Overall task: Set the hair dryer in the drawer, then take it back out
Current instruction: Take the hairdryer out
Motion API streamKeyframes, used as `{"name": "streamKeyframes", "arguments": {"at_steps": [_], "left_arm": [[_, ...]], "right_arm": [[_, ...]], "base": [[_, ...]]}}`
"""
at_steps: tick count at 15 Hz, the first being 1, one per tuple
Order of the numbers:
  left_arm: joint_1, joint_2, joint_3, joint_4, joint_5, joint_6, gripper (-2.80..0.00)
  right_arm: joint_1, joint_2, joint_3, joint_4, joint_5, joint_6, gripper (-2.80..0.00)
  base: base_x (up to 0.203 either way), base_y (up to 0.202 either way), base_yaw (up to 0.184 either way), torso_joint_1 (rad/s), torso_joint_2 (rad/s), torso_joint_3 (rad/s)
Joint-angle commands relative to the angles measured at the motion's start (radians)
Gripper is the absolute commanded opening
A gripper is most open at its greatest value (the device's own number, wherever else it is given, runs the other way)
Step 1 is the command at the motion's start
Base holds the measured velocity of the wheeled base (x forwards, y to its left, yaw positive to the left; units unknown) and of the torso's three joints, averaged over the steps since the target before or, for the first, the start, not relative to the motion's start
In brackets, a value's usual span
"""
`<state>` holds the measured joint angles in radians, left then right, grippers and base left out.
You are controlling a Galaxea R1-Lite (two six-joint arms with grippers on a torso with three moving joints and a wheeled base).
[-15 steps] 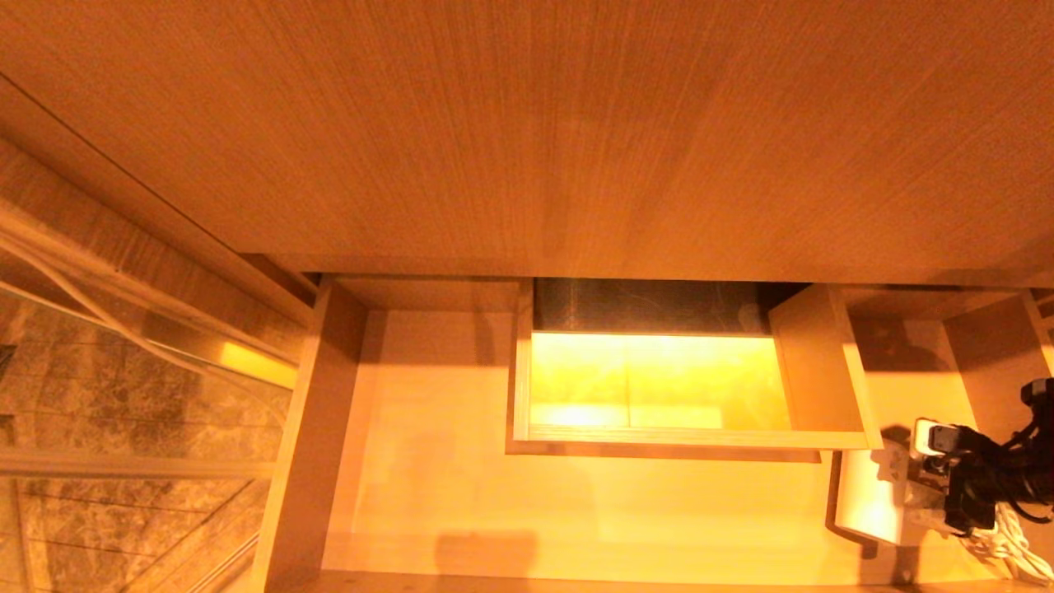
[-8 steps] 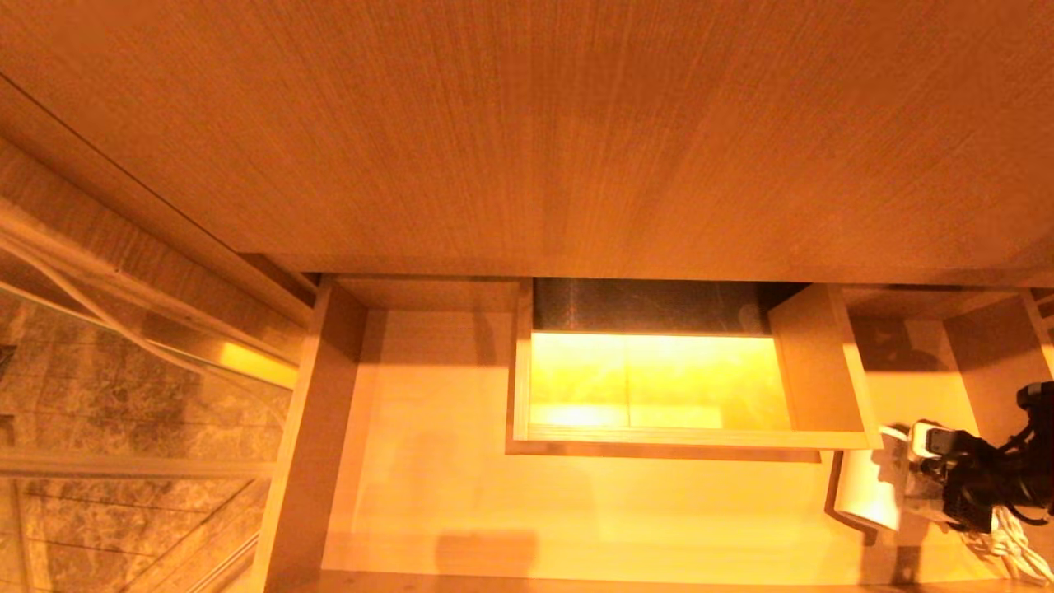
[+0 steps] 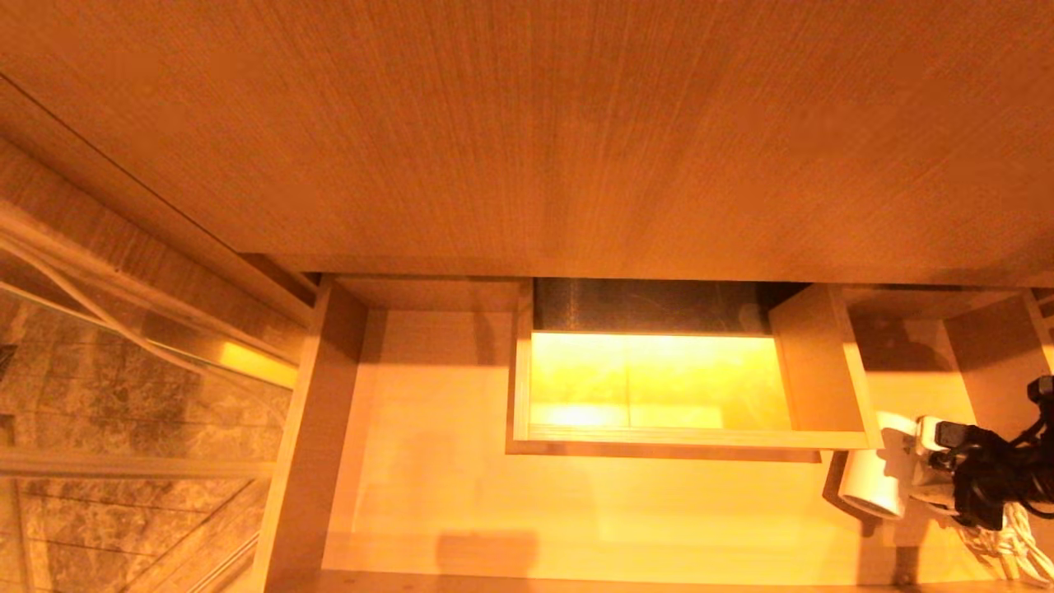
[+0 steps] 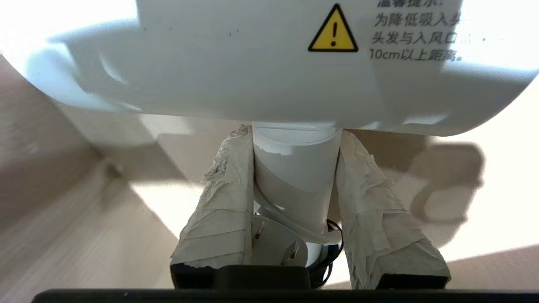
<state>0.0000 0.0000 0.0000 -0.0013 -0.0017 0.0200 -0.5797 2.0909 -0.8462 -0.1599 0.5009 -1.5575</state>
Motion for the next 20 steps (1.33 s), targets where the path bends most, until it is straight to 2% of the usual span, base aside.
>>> {"name": "streamKeyframes", "arguments": {"at_steps": [1, 8, 20], "left_arm": [[0.000, 0.000, 0.002, 0.000, 0.000, 0.000, -2.80], [0.000, 0.000, 0.002, 0.000, 0.000, 0.000, -2.80], [0.000, 0.000, 0.002, 0.000, 0.000, 0.000, -2.80]], "right_arm": [[-0.008, -0.050, -0.004, 0.021, -0.002, -0.003, -2.80], [-0.064, -0.186, -0.002, 0.175, -0.031, 0.005, -2.80], [-0.074, -0.334, 0.027, 0.224, -0.056, 0.071, -2.80]], "base": [[0.000, 0.000, 0.000, 0.000, 0.00, 0.000], [0.000, 0.000, 0.000, 0.000, 0.00, 0.000], [0.000, 0.000, 0.000, 0.000, 0.00, 0.000]]}}
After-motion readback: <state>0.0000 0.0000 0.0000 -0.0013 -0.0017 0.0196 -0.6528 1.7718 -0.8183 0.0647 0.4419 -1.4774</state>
